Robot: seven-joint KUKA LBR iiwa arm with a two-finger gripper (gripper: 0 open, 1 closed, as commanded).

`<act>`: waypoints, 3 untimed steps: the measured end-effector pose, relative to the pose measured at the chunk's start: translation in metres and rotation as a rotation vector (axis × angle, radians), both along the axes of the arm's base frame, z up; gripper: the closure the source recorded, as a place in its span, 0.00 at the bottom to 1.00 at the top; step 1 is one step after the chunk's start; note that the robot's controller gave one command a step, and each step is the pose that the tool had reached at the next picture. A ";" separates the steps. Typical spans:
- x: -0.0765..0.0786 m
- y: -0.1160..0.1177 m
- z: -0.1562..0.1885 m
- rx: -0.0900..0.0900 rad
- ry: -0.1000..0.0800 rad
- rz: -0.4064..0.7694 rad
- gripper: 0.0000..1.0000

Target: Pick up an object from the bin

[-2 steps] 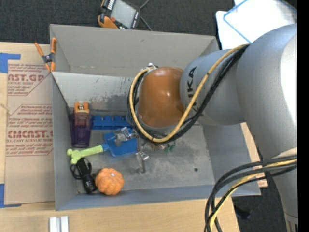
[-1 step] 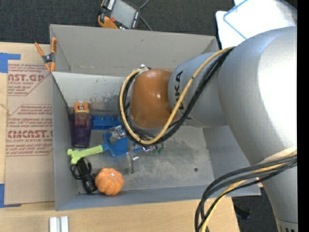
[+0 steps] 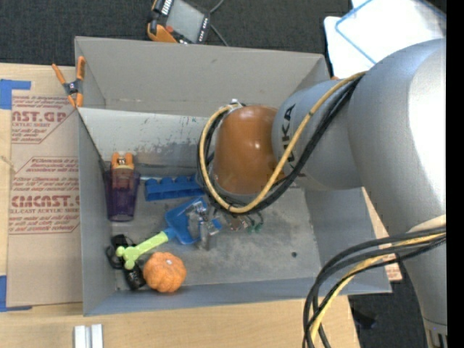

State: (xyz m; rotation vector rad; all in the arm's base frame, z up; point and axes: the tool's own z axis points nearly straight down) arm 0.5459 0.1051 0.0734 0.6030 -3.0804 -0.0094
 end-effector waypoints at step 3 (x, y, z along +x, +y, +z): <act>0.000 0.000 0.000 0.000 0.001 0.000 0.00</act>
Offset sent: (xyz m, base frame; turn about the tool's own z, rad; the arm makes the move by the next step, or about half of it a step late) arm 0.0000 0.0000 0.0000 0.0000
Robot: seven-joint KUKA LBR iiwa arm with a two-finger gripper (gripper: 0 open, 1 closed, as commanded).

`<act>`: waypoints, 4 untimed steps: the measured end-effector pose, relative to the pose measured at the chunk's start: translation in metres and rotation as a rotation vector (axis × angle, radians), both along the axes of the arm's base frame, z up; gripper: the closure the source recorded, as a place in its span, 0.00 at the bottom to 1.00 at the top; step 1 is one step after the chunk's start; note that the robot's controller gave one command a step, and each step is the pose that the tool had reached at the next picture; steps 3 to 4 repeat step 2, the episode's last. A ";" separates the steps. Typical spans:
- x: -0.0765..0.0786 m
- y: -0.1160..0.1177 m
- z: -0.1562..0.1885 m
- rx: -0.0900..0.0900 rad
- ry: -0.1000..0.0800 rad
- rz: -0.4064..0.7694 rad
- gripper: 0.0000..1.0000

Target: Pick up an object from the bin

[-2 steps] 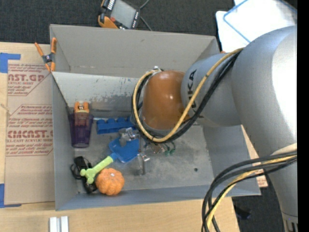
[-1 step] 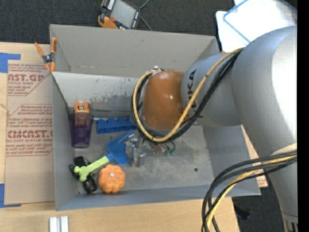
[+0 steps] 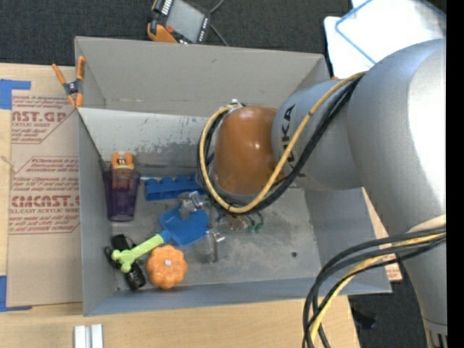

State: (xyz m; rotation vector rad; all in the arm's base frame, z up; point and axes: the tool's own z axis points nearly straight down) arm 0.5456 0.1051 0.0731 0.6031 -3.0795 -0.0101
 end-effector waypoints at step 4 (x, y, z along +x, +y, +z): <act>0.000 0.000 0.000 0.000 0.000 0.000 0.00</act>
Offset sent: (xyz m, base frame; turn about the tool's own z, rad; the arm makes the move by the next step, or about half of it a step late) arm 0.0000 0.0000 0.0000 0.0000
